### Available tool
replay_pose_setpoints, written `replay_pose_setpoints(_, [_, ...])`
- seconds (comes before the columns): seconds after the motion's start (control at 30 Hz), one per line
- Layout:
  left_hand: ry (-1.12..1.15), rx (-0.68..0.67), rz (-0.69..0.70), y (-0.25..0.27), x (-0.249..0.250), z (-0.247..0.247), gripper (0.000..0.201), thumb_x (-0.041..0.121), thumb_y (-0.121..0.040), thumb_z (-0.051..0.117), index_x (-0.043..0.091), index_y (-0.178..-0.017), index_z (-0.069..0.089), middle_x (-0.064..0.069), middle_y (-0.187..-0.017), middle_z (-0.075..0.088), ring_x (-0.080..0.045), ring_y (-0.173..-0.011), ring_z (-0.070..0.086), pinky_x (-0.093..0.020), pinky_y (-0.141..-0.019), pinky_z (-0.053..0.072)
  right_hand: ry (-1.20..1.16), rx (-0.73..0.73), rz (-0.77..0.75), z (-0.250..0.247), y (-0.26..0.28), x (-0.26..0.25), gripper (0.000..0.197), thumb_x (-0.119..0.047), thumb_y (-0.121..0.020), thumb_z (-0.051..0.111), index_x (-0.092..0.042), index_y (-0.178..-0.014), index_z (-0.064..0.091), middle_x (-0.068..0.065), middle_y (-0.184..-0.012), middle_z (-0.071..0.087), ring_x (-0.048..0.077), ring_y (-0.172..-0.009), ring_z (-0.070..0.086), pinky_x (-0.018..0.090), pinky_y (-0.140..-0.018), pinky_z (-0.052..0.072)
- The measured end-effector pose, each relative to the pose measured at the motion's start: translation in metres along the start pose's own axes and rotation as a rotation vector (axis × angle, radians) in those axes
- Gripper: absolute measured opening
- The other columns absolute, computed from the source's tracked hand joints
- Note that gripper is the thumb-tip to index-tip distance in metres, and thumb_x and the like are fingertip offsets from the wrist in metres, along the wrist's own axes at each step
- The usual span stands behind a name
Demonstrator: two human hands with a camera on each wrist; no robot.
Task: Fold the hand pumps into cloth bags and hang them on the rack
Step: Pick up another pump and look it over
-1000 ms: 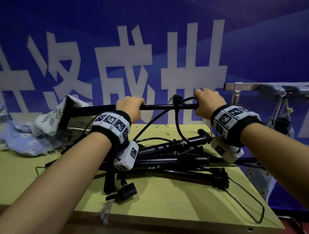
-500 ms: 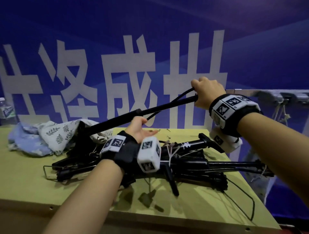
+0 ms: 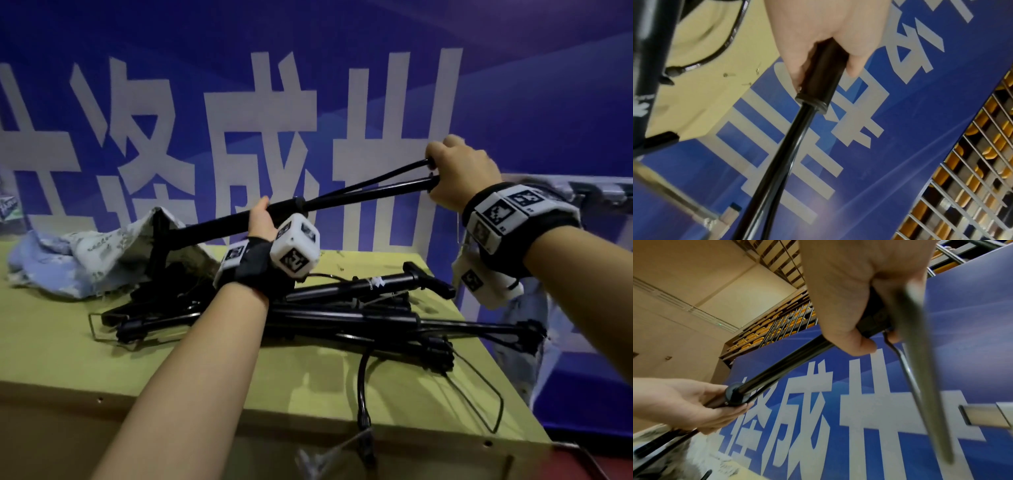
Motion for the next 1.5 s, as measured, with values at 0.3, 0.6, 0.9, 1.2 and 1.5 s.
replay_pose_setpoints(0.3, [-0.211, -0.069, -0.074, 0.011, -0.016, 0.02, 0.031, 0.033, -0.095, 0.045, 0.003, -0.099, 0.044, -0.01, -0.079, 0.05, -0.019, -0.058, 0.054, -0.018, -0.038, 0.046, 0.28, -0.118, 0.115, 0.024, 0.009, 0.022, 0.039, -0.013, -0.085, 0.058, -0.008, -0.122, 0.048, 0.019, -0.126, 0.047, 0.036, -0.125, 0.035, 0.061, -0.108, 0.019])
replay_pose_setpoints(0.6, [-0.165, -0.169, -0.178, 0.028, -0.046, 0.064, 0.03, 0.033, -0.096, 0.046, 0.003, -0.098, 0.044, -0.013, -0.078, 0.048, -0.021, -0.061, 0.049, -0.019, -0.034, 0.046, 0.146, -0.133, -0.186, 0.041, 0.016, -0.05, 0.038, -0.03, -0.089, 0.054, -0.015, -0.123, 0.045, 0.009, -0.118, 0.058, 0.029, -0.113, 0.053, 0.051, -0.107, 0.025])
replay_pose_setpoints(0.9, [-0.053, -0.05, -0.051, 0.001, -0.037, 0.032, 0.033, 0.036, -0.092, 0.044, 0.004, -0.1, 0.046, -0.018, -0.099, 0.052, -0.028, -0.07, 0.052, -0.042, -0.076, 0.045, 0.219, -0.105, -0.27, 0.047, 0.013, -0.046, 0.02, -0.022, -0.098, 0.043, -0.01, -0.113, 0.048, 0.009, -0.102, 0.059, 0.03, -0.082, 0.057, 0.034, -0.062, 0.034])
replay_pose_setpoints(1.2, [-0.8, -0.248, -0.172, 0.032, 0.016, 0.01, 0.03, 0.018, -0.098, 0.037, 0.001, -0.102, 0.061, -0.01, -0.085, 0.072, -0.013, -0.061, 0.064, -0.022, -0.057, 0.055, 0.275, -0.093, -0.249, 0.044, 0.003, -0.03, 0.021, -0.023, -0.097, 0.044, -0.011, -0.113, 0.052, 0.008, -0.099, 0.058, 0.025, -0.078, 0.054, 0.033, -0.065, 0.038])
replay_pose_setpoints(1.5, [-1.764, 0.17, 0.21, -0.009, 0.078, -0.016, 0.031, 0.016, -0.091, 0.055, 0.003, -0.119, 0.05, -0.008, -0.117, 0.051, -0.024, -0.1, 0.05, -0.029, -0.08, 0.043, 0.25, -0.126, -0.202, 0.048, 0.006, -0.019, 0.023, -0.024, -0.097, 0.044, -0.01, -0.113, 0.053, 0.009, -0.105, 0.06, 0.029, -0.092, 0.06, 0.036, -0.07, 0.041])
Point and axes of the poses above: each hand's wrist, its own y-axis away from the middle knuckle, its own z-axis out of the palm, x = y × z, the point moved 5 cm from there along -y, towards the middle knuckle
